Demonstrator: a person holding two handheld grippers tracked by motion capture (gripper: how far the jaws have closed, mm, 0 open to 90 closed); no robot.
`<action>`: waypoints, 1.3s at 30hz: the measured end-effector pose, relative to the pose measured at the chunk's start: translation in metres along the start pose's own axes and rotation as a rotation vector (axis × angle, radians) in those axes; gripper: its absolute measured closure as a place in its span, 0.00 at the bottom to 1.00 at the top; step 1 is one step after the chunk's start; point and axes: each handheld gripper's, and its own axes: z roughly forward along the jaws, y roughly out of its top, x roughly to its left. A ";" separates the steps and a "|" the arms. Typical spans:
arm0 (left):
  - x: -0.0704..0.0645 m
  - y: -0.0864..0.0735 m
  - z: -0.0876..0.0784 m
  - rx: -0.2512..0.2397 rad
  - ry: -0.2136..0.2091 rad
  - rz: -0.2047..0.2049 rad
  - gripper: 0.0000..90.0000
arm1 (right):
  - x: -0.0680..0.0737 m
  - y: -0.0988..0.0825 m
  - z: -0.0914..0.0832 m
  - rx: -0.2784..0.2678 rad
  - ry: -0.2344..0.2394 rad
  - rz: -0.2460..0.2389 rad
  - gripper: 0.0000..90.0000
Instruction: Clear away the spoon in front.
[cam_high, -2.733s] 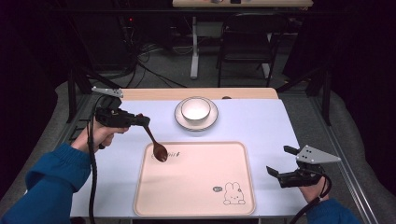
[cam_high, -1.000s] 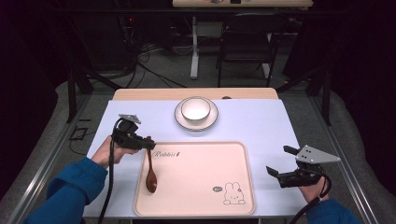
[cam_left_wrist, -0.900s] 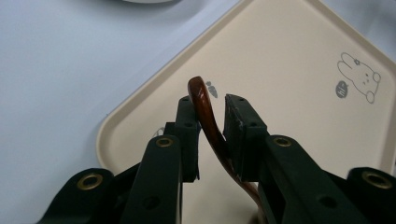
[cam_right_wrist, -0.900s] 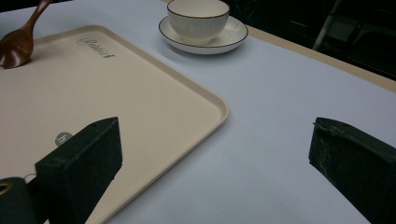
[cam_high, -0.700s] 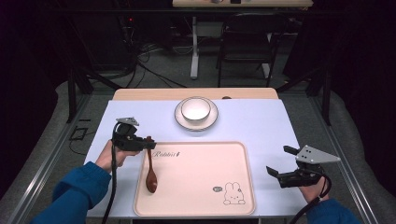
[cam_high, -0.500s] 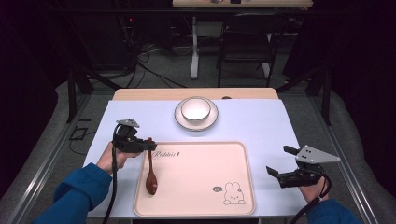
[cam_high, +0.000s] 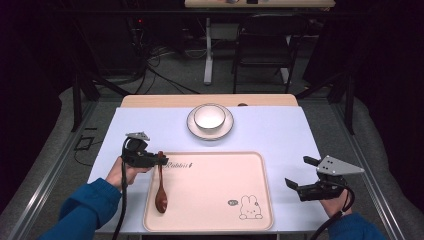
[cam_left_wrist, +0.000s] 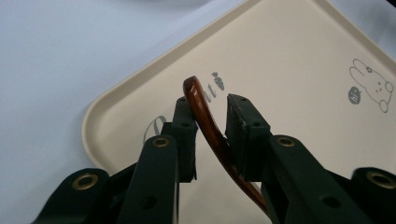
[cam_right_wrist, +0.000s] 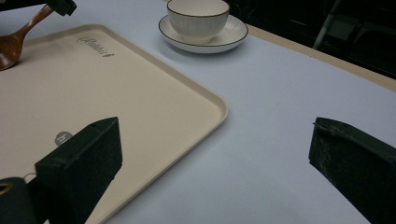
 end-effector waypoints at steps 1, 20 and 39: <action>0.000 -0.001 0.001 0.003 0.001 -0.003 0.81 | 0.000 0.000 0.000 0.000 0.000 0.000 0.02; 0.007 -0.017 0.014 0.005 0.032 -0.045 0.80 | 0.000 0.000 0.000 0.000 0.002 0.002 0.02; 0.007 -0.021 0.023 0.033 0.063 -0.023 0.75 | 0.000 0.000 0.000 0.001 0.009 0.000 0.02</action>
